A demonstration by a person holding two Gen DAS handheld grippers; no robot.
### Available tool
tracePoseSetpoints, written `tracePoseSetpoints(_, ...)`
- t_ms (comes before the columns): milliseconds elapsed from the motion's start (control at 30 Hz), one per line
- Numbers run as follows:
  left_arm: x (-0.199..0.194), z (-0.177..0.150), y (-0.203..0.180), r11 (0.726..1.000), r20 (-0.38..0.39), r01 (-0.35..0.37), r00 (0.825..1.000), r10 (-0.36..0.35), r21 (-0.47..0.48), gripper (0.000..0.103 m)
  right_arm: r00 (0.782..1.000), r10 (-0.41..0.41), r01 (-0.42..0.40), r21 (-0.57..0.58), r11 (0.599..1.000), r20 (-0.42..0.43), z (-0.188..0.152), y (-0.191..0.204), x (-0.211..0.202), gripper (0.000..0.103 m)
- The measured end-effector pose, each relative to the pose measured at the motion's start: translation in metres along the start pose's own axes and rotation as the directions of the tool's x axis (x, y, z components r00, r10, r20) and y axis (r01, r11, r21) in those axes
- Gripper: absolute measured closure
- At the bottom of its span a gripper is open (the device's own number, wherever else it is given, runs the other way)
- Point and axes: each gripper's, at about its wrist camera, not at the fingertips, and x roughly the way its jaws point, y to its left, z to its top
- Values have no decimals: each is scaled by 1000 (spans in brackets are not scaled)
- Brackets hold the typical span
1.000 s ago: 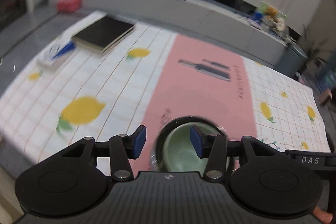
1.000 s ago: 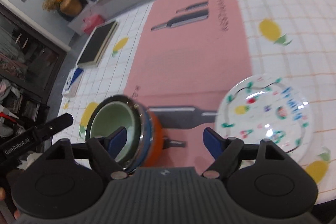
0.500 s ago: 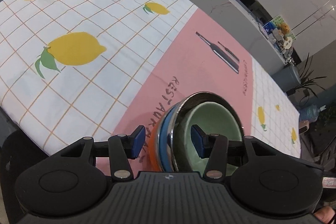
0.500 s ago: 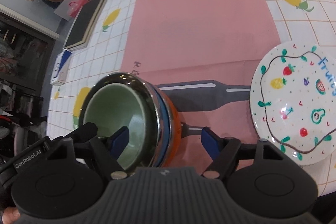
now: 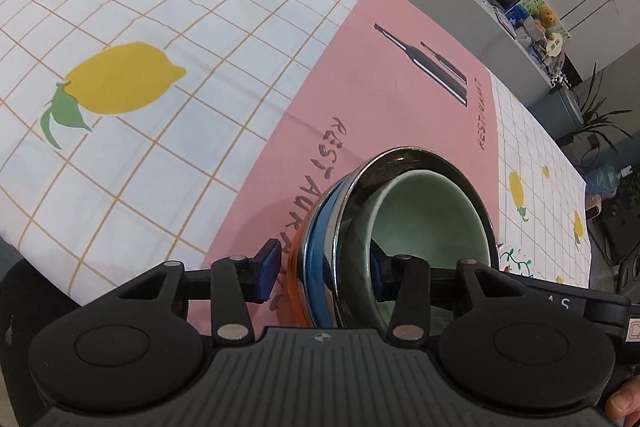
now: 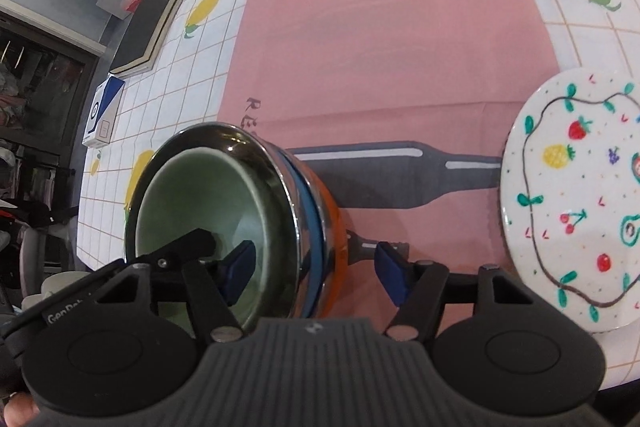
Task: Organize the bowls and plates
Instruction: 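Lift the bowl stack with both grippers over the Fruity plate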
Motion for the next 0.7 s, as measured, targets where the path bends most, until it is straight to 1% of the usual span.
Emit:
tracePoseSetpoints(33, 1, 0, 0, 1000, -4, 1, 1000, -1, 2, 55, 1000, 5, -4, 6, 1000, -5, 0, -1, 2, 41)
tracePoseSetpoints(200, 3, -2, 0, 1000, 7, 15, 1000, -15, -6, 57, 999, 40, -40, 18, 999, 2, -2, -5, 4, 43)
tracePoseSetpoints(333, 3, -3, 1, 1000, 15, 15, 1000, -15, -9, 58, 996, 91, -91, 63, 994, -7, -4, -10, 6, 50)
tracePoseSetpoints(567, 2, -3, -4, 1000, 22, -8, 1000, 8, 1, 58, 996, 90, -90, 71, 993, 8, -7, -10, 3, 52)
tracePoseSetpoints(700, 1, -4, -2, 1000, 28, -6, 1000, 6, -11, 60, 995, 98, -99, 81, 992, 11, -7, -12, 1, 54)
